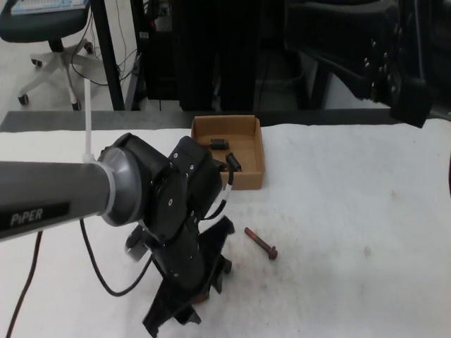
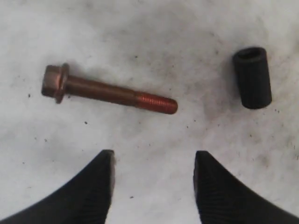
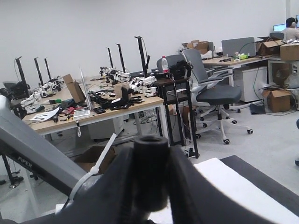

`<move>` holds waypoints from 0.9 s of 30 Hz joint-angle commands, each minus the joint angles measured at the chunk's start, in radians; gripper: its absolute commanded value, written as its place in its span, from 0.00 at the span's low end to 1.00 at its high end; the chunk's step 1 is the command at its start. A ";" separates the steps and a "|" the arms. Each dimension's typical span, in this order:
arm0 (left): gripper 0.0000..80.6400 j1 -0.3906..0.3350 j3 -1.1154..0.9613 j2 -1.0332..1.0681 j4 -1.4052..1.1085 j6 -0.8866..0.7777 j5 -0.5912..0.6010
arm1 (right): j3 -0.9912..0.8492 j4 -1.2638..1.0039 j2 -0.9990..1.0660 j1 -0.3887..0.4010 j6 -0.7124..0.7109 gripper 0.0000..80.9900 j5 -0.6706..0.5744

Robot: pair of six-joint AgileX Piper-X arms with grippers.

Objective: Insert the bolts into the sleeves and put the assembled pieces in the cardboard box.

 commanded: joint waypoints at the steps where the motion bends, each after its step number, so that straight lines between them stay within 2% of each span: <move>1: 0.60 0.002 0.006 -0.018 -0.007 -0.270 -0.058 | -0.012 -0.012 -0.023 -0.004 0.003 0.01 -0.001; 5: 0.60 0.000 0.006 -0.018 -0.002 -0.472 -0.113 | -0.012 -0.012 -0.031 -0.004 0.003 0.01 -0.001; 11: 0.60 0.000 0.006 -0.014 0.058 -0.652 -0.227 | -0.012 -0.005 -0.031 -0.004 0.003 0.01 -0.001; 14: 0.60 0.000 0.006 -0.004 0.098 -0.730 -0.234 | -0.012 -0.005 -0.031 -0.018 0.003 0.01 -0.001; 22: 0.60 0.000 0.060 0.031 -0.001 -0.803 -0.217 | -0.012 -0.005 -0.031 -0.100 0.003 0.01 -0.001; 27: 0.60 0.000 0.074 0.048 -0.079 -0.816 -0.217 | -0.012 -0.005 -0.031 -0.113 0.003 0.01 -0.017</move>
